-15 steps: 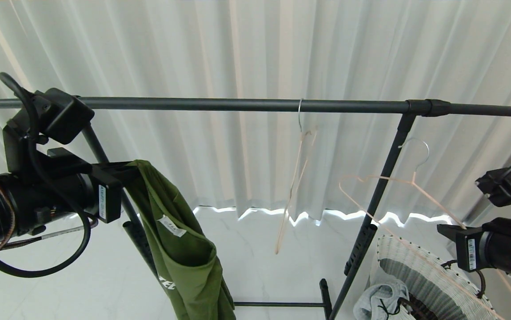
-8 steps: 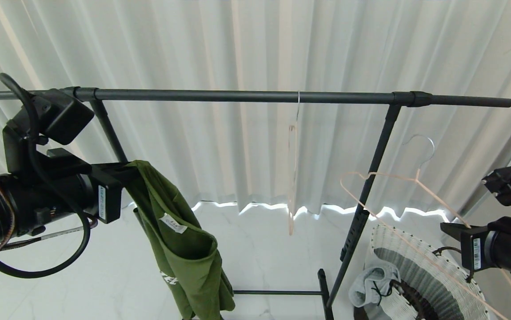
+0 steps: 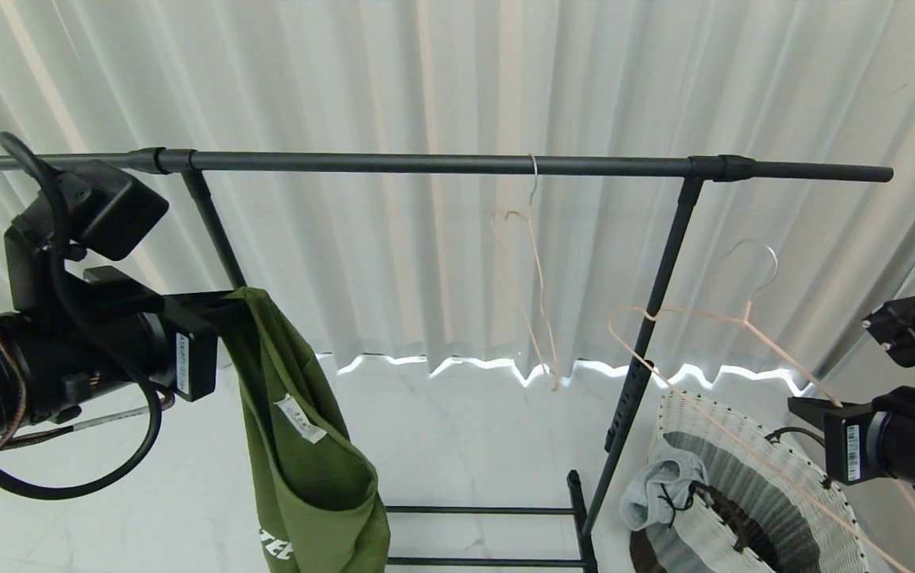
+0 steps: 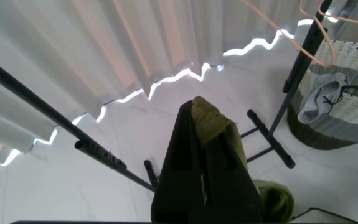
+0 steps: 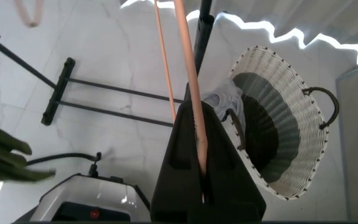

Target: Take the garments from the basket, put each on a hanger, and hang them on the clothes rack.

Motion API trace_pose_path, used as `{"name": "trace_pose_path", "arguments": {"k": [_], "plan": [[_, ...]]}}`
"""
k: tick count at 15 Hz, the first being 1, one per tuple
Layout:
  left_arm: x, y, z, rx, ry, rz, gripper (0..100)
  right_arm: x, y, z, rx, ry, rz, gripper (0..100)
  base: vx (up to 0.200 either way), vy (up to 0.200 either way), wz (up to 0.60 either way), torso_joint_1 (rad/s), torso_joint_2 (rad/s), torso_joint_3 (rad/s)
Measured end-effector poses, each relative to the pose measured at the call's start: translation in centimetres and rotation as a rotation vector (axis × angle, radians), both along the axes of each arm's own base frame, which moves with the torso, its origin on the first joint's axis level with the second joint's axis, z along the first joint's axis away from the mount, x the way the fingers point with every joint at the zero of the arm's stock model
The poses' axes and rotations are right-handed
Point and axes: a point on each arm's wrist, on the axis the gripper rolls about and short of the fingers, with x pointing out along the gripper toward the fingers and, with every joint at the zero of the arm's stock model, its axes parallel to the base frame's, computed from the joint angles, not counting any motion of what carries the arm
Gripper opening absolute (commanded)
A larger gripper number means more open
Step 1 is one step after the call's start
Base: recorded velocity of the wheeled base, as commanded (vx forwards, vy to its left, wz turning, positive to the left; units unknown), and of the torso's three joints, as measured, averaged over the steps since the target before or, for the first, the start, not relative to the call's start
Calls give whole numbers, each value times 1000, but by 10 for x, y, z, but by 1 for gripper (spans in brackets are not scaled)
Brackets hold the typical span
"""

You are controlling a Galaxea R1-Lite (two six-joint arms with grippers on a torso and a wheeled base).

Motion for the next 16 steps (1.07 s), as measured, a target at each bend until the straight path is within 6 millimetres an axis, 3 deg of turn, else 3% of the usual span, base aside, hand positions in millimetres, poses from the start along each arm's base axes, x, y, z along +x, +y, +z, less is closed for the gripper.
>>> {"name": "trace_pose_path", "arguments": {"k": [5,16], "plan": [[0,0,0,0,-1,2,0,0,0,0,3,-1,0,0,0,200,0,2,2,2],[5,-2,-5,5,21,-2,0,0,-12,4,7,-24,-59,0,0,0,0,0,0,0]]}}
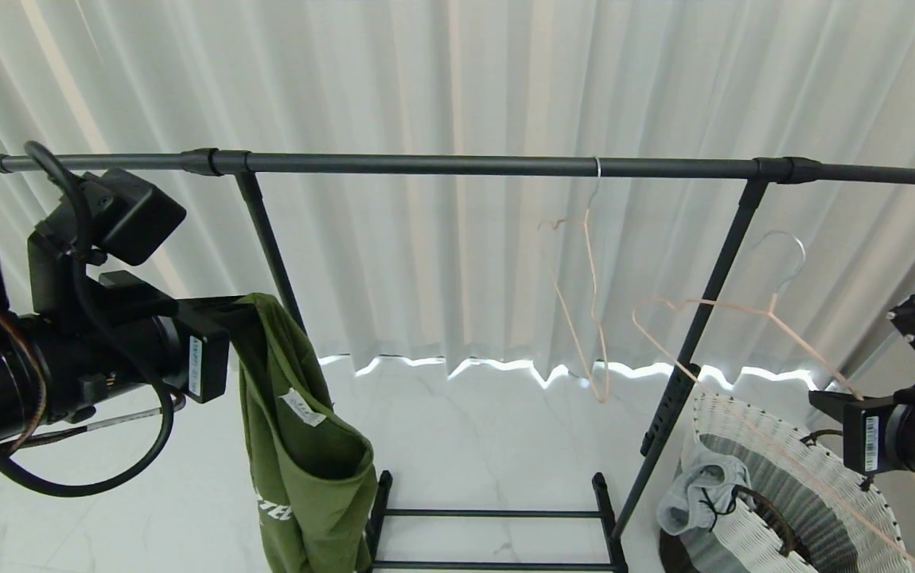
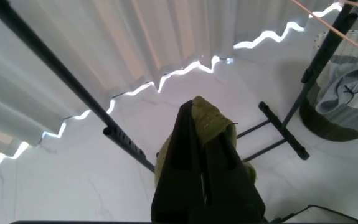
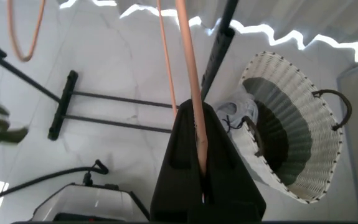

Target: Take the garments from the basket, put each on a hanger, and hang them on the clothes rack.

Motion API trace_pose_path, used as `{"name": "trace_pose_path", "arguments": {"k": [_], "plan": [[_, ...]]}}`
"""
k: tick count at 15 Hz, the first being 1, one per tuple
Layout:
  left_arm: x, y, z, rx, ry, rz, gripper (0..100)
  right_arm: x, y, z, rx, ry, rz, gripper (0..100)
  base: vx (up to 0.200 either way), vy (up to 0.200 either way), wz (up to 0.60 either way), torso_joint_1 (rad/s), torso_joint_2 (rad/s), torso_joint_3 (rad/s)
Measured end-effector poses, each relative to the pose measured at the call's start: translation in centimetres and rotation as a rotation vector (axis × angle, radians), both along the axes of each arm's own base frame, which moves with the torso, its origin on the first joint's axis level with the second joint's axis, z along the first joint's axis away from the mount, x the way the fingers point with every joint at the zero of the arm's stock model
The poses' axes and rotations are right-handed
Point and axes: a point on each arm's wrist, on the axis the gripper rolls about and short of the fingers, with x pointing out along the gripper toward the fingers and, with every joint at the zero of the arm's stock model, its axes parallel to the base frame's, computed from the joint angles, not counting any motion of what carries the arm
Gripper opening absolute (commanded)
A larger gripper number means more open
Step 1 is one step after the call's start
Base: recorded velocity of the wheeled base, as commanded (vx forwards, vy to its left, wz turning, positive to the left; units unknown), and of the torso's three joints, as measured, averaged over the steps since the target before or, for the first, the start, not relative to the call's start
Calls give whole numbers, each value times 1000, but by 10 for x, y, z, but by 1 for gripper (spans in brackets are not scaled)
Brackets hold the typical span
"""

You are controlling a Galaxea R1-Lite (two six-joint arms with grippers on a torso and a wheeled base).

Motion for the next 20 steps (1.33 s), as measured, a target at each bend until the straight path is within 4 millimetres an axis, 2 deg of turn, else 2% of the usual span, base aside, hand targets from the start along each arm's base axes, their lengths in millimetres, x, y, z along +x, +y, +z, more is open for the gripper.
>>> {"name": "trace_pose_path", "arguments": {"k": [3,8,12,16,20], "plan": [[1,0,-3,3,12,2,0,-9,-4,9,21,-47,4,0,0,0,0,0,0,0],[4,-1,-5,7,23,3,0,-35,-12,29,88,-164,68,0,0,0,0,0,0,0],[7,-2,-7,12,33,7,0,-58,-16,39,157,-235,231,0,0,0,0,0,0,0],[12,-2,-9,47,30,19,0,-67,-15,42,211,-244,406,0,0,0,0,0,0,0],[16,-3,-10,53,37,27,0,-69,-8,33,219,-203,501,0,0,0,0,0,0,0]]}}
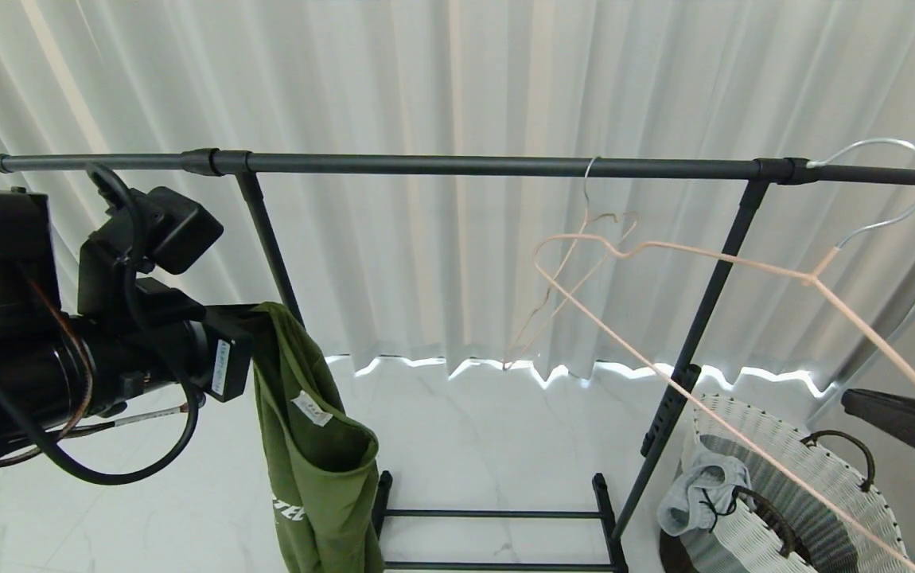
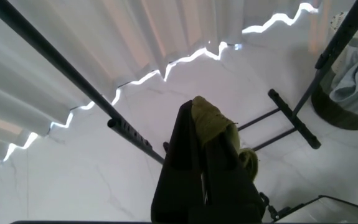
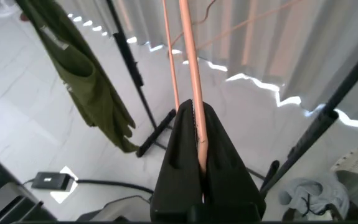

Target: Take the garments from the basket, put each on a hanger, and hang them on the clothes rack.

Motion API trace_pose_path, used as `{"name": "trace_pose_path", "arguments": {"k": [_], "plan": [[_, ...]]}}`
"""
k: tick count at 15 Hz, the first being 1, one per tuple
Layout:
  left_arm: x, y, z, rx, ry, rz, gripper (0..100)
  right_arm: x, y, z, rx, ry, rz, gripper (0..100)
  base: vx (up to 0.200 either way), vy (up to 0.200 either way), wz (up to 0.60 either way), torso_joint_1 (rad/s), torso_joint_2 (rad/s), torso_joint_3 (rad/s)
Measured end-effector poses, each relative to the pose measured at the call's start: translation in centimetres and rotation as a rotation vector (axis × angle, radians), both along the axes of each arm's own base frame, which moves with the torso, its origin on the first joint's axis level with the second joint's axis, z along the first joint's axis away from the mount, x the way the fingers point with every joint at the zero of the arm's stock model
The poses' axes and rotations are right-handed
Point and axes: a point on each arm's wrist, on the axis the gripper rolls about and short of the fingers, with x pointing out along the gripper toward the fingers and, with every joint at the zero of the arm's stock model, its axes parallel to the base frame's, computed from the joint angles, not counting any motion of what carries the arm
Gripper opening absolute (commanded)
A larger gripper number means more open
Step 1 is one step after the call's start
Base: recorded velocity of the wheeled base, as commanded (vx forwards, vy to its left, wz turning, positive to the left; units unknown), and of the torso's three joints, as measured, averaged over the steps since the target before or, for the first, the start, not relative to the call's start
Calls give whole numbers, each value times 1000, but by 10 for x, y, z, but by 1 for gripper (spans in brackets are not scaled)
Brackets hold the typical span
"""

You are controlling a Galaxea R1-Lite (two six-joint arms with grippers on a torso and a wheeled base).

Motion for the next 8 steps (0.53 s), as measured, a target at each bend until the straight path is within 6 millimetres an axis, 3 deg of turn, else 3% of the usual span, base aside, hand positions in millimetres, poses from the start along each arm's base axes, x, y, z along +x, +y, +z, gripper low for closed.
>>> {"name": "trace_pose_path", "arguments": {"k": [4,8], "plan": [[8,-1,0,18,2,47,0,7,14,-8,-21,26,164,0,0,0,0,0,0,0],[20,-4,5,29,-12,88,0,10,28,-29,-33,74,343,0,0,0,0,0,0,0]]}}
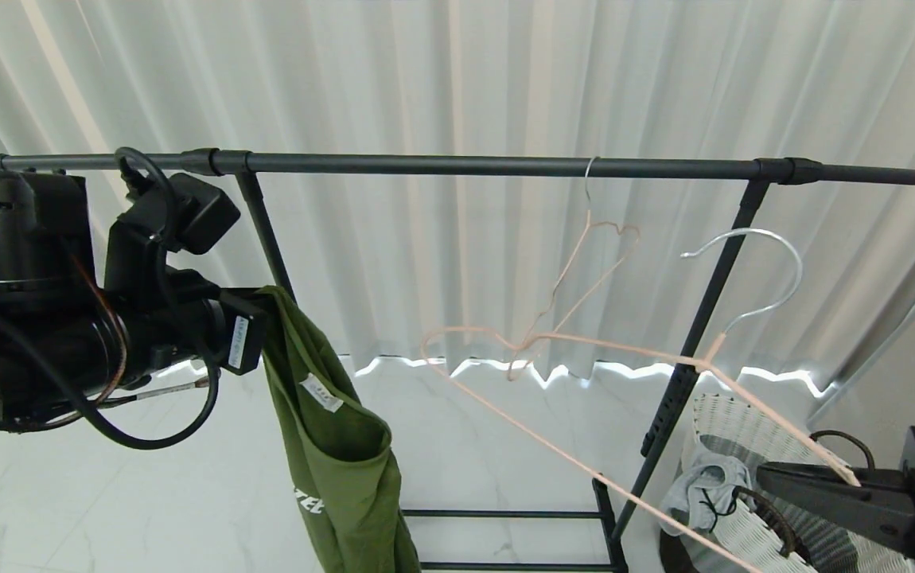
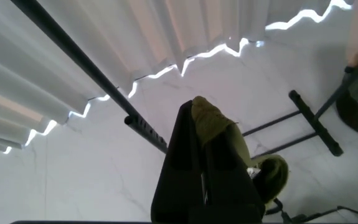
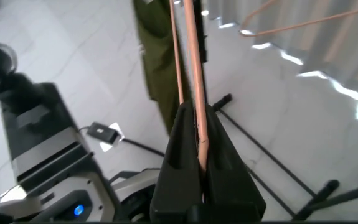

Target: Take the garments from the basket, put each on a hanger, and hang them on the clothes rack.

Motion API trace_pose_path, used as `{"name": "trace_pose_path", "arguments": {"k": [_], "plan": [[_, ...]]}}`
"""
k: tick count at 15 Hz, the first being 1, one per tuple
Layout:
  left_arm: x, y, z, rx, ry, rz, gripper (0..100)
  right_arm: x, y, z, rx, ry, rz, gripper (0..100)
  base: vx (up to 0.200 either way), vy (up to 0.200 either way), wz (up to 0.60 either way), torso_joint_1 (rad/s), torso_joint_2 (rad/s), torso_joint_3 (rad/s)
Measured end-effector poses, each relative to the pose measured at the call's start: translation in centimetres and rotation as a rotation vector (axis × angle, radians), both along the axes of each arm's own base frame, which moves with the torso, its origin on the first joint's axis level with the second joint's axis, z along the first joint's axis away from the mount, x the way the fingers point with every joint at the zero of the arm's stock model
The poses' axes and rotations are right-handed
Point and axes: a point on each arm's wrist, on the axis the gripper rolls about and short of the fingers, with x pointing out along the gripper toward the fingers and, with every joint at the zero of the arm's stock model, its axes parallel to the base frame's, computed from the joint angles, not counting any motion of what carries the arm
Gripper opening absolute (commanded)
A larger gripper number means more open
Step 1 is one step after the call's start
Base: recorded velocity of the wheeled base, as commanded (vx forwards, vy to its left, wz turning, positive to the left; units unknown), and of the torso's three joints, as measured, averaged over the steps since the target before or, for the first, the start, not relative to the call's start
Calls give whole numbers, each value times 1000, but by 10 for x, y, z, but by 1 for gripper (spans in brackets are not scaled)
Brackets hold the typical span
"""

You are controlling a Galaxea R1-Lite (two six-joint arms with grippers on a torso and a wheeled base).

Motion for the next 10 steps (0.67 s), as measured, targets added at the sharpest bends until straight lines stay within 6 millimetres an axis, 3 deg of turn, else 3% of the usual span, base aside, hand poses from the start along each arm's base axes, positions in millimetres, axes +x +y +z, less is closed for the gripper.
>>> {"name": "trace_pose_path", "arguments": {"k": [10], "plan": [[7,-39,0,-7,4,-51,0,27,38,-24,0,12,122,0,0,0,0,0,0,0]]}}
